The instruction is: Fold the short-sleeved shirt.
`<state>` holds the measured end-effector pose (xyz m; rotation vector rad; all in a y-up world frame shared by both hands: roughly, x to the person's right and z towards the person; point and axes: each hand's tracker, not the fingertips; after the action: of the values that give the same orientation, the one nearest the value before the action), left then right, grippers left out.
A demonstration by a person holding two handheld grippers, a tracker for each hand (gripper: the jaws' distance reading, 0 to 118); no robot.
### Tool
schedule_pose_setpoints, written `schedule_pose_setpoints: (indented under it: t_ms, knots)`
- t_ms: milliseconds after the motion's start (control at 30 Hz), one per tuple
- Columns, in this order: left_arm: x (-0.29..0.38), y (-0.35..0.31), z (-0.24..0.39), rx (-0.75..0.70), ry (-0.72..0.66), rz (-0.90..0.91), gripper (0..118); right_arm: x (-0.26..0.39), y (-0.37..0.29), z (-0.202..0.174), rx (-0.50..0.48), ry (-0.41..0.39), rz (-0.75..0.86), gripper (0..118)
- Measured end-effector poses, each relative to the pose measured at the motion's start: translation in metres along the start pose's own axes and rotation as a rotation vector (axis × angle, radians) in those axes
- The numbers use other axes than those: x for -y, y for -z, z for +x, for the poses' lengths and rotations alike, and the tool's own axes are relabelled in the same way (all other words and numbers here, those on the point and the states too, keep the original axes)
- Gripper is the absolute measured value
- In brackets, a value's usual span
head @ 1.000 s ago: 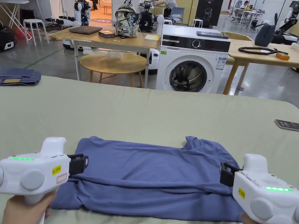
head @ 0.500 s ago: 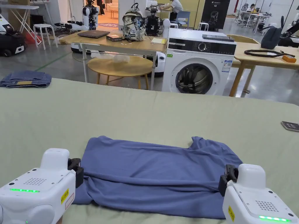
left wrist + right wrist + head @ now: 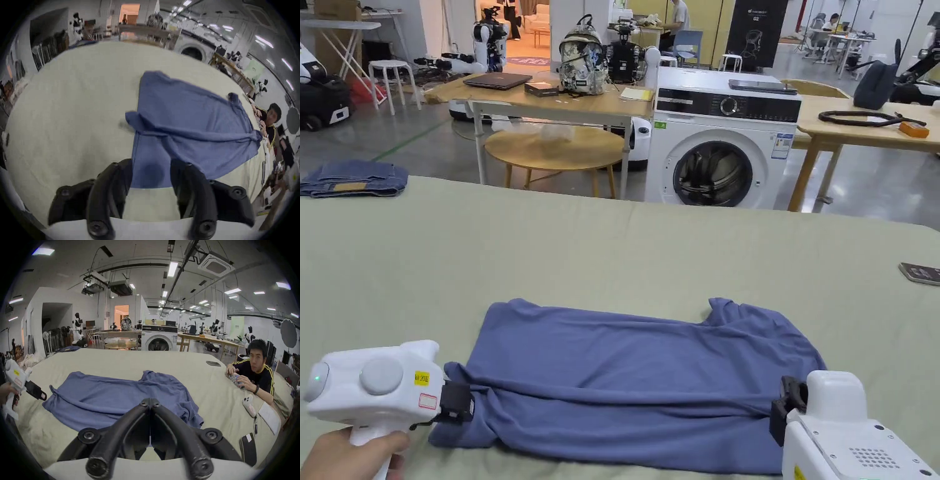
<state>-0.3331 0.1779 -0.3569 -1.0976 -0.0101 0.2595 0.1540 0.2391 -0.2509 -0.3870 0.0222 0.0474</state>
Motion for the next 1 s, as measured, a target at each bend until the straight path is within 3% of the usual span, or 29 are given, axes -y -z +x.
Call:
schedule_pose_setpoints:
  t_ms: [133,267,367,433,467,500,533,833,867,900,967,1000]
  knots:
    - [0.006,0.021,0.002,-0.073,-0.009,-0.120,57,0.006,0.001,0.003,0.007,-0.002,-0.024,0]
    - [0.004,0.036,0.007,-0.147,0.015,-0.092,53,0.011,0.001,0.006,0.017,0.000,-0.047,0]
    - [0.009,0.042,0.017,-0.194,0.142,-0.085,35,0.013,0.000,0.009,0.023,0.017,-0.071,0]
    - [0.011,0.038,0.024,-0.189,0.139,-0.074,23,0.015,0.001,0.012,0.024,0.033,-0.089,0]
    - [0.011,0.035,0.022,-0.182,0.147,-0.064,23,0.017,0.002,0.014,0.025,0.036,-0.098,0]
    - [0.009,0.031,0.016,-0.155,0.144,-0.050,6,0.023,0.007,0.019,0.026,0.041,-0.104,0]
    - [0.011,0.028,0.012,-0.121,0.110,-0.047,3,0.024,0.008,0.023,0.026,0.045,-0.111,0]
    - [0.027,-0.012,-0.005,-0.031,0.063,0.036,2,0.016,0.035,0.096,0.067,0.139,-0.257,0]
    - [0.029,-0.013,-0.004,-0.031,0.064,0.042,2,0.015,0.043,0.105,0.060,0.139,-0.298,5]
    - [0.030,-0.015,-0.003,-0.027,0.065,0.047,2,0.015,0.047,0.109,0.055,0.132,-0.336,19]
    - [0.034,-0.023,0.002,-0.021,0.065,0.059,2,0.017,0.068,0.123,0.029,0.115,-0.445,64]
    - [0.035,-0.024,0.003,-0.019,0.062,0.062,2,0.020,0.076,0.127,0.016,0.111,-0.477,72]
